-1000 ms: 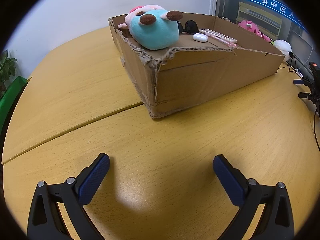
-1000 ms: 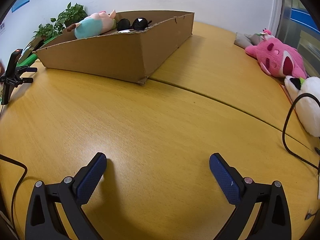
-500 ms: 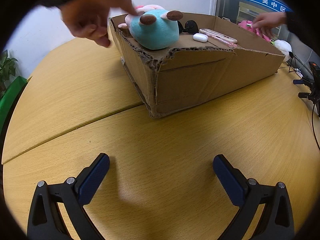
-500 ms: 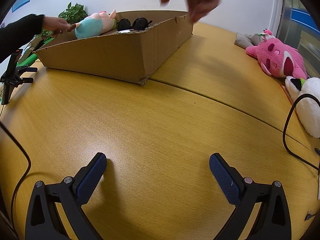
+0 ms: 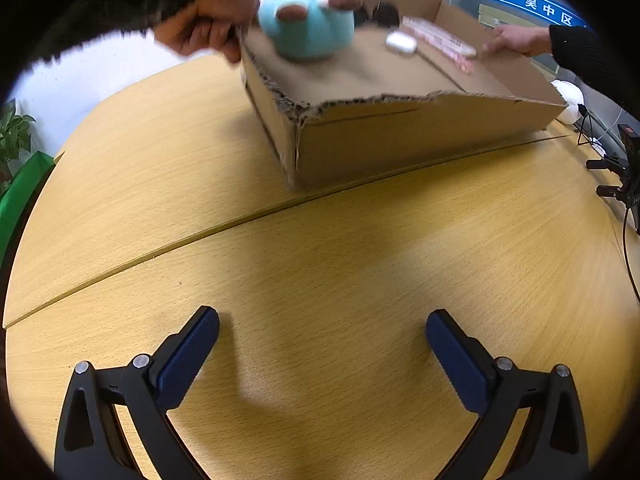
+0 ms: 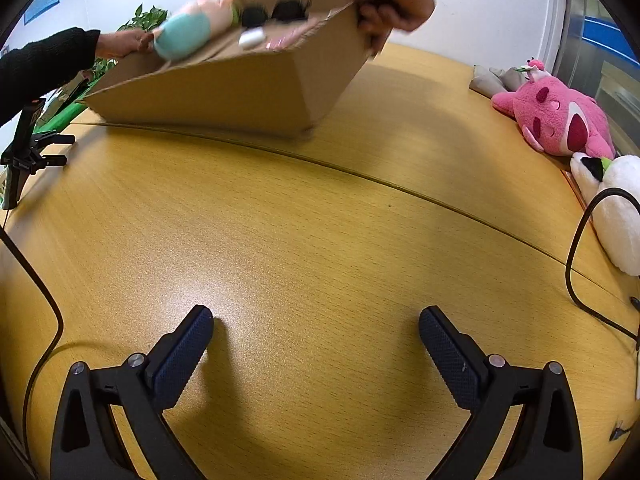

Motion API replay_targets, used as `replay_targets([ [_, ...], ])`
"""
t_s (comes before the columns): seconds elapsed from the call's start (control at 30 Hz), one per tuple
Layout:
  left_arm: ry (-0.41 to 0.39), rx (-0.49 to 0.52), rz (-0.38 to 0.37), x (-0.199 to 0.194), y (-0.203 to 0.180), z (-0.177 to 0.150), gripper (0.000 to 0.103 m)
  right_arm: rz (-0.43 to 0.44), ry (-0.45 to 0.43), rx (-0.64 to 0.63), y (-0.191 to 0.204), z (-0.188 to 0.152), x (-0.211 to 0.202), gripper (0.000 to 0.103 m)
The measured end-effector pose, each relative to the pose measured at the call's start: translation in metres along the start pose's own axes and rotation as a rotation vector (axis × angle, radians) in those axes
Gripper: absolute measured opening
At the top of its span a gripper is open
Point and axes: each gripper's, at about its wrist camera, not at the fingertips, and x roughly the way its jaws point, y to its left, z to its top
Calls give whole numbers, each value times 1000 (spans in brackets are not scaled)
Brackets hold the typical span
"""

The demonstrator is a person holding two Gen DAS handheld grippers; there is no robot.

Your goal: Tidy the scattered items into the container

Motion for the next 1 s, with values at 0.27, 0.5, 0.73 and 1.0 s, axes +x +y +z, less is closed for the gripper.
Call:
replay_targets([
  [0.27,0,0,0,0,0,1,103,1,1,-1,-1,0,0,103],
  [0.5,1,0,0,0,0,1,103,2,1,-1,-1,0,-1,103],
  [0.73,1,0,0,0,0,2,103,2,1,-1,-1,0,-1,103],
  [1.0,2,-1,0,0,0,1,103,2,1,0,-1,0,-2,103],
])
